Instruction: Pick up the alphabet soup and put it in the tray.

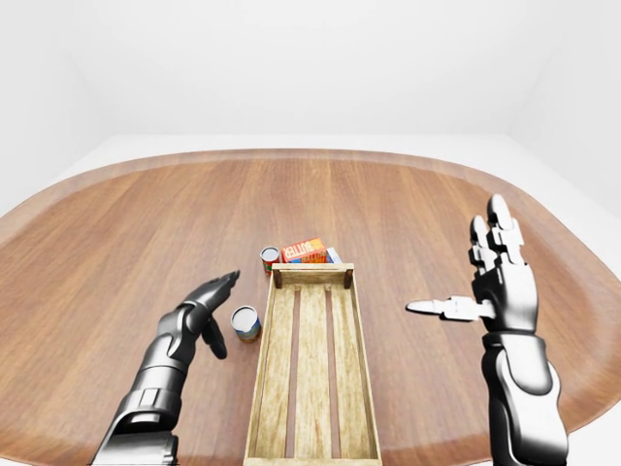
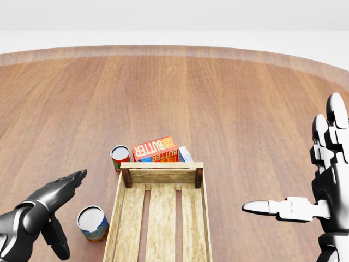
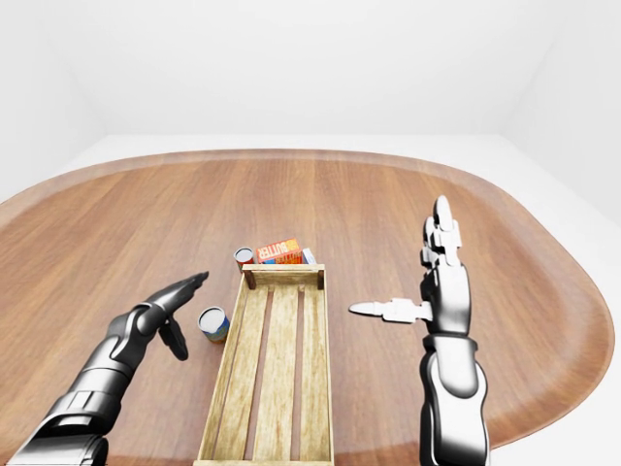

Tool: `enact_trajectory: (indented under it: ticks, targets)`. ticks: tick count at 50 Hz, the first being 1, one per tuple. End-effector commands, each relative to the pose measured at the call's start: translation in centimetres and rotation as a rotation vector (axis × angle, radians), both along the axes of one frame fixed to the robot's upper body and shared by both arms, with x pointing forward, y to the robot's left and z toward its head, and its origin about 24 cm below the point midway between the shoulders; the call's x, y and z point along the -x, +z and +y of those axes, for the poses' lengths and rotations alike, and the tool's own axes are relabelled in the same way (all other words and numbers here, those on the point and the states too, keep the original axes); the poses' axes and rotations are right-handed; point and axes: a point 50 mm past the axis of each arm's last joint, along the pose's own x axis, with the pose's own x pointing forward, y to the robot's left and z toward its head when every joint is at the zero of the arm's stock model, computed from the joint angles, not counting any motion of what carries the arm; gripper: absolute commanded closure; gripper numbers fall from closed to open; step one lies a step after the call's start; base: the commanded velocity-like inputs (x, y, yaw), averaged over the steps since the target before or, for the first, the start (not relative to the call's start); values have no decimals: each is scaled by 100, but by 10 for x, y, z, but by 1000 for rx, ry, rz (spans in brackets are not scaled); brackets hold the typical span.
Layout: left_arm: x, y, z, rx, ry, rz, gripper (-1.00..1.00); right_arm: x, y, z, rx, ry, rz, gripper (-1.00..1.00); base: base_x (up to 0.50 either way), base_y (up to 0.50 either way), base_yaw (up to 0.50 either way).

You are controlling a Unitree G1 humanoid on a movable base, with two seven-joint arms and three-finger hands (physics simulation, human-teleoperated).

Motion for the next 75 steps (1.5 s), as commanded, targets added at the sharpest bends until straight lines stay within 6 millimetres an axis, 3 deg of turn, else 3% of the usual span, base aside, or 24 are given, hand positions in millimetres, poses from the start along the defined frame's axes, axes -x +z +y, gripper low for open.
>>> enact_trajectory:
  ticks: [1, 12, 24, 35, 75]
  targets:
    - [-8, -7, -6, -63, -17, 28, -100, 3, 2, -1, 0, -4, -9, -100, 0, 0, 0]
    - [-3, -19, -21, -74, -43, 13, -100, 4, 0, -2, -2, -6, 1, -100, 0, 0, 0]
    - [-2, -29, -21, -120, -42, 34, -100, 4, 1, -3, -4, -8, -4, -100, 0, 0, 0]
    - [-8, -28, -25, -175, -62, 13, -100, 6, 1, -3, -5, -9, -7, -100, 0, 0, 0]
    - [-19, -22, -36, -123, -59, 51, -100, 9, 5, 3, -20, 41, -27, -100, 0, 0, 0]
